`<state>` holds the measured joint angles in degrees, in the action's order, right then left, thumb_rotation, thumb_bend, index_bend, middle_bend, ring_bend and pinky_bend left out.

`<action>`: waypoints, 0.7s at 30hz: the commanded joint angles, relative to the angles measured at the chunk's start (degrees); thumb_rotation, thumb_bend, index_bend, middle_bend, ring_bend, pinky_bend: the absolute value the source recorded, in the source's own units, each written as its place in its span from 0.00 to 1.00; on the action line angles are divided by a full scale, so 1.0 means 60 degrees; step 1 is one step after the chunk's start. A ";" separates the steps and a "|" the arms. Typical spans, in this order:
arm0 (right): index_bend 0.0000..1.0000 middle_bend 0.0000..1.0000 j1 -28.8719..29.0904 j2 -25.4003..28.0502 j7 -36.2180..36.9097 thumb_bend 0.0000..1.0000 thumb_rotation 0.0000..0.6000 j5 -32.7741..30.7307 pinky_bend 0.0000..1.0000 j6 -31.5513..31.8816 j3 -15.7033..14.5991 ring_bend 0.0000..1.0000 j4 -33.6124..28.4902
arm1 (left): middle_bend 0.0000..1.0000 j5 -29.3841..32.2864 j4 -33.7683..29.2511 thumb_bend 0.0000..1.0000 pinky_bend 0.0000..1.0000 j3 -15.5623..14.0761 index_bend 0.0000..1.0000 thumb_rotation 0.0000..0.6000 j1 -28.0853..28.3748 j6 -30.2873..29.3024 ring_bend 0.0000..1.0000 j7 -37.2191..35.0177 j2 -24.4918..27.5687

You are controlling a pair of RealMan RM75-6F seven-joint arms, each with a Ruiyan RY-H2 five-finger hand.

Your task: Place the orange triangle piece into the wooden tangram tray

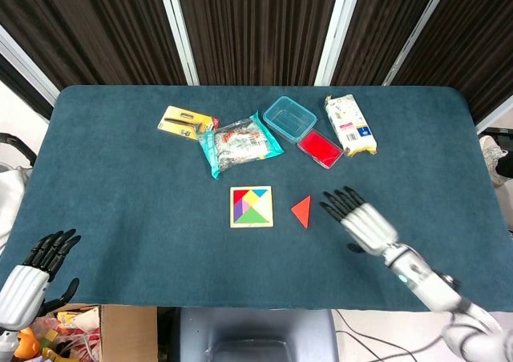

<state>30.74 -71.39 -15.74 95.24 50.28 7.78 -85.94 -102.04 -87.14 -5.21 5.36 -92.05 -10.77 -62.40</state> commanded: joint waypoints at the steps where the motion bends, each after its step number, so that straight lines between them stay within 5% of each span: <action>1: 0.17 0.00 0.0801 -0.0668 -0.0790 0.29 1.00 -0.0572 0.00 -0.0854 0.0227 0.00 0.0729 | 0.03 0.0035 0.0028 0.45 0.12 0.0017 0.00 1.00 -0.0001 -0.0008 0.05 -0.0057 -0.0003; 21: 0.36 0.00 0.2206 -0.2348 -0.1628 0.37 1.00 -0.1861 0.00 -0.1896 0.0015 0.00 0.2701 | 0.03 0.0185 0.0021 0.46 0.12 0.0051 0.00 1.00 0.0050 0.0154 0.05 -0.0106 0.0010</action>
<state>43.69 -85.20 -25.24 84.34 39.17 7.89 -69.92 -100.94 -87.02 -4.91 5.65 -91.12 -11.40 -62.36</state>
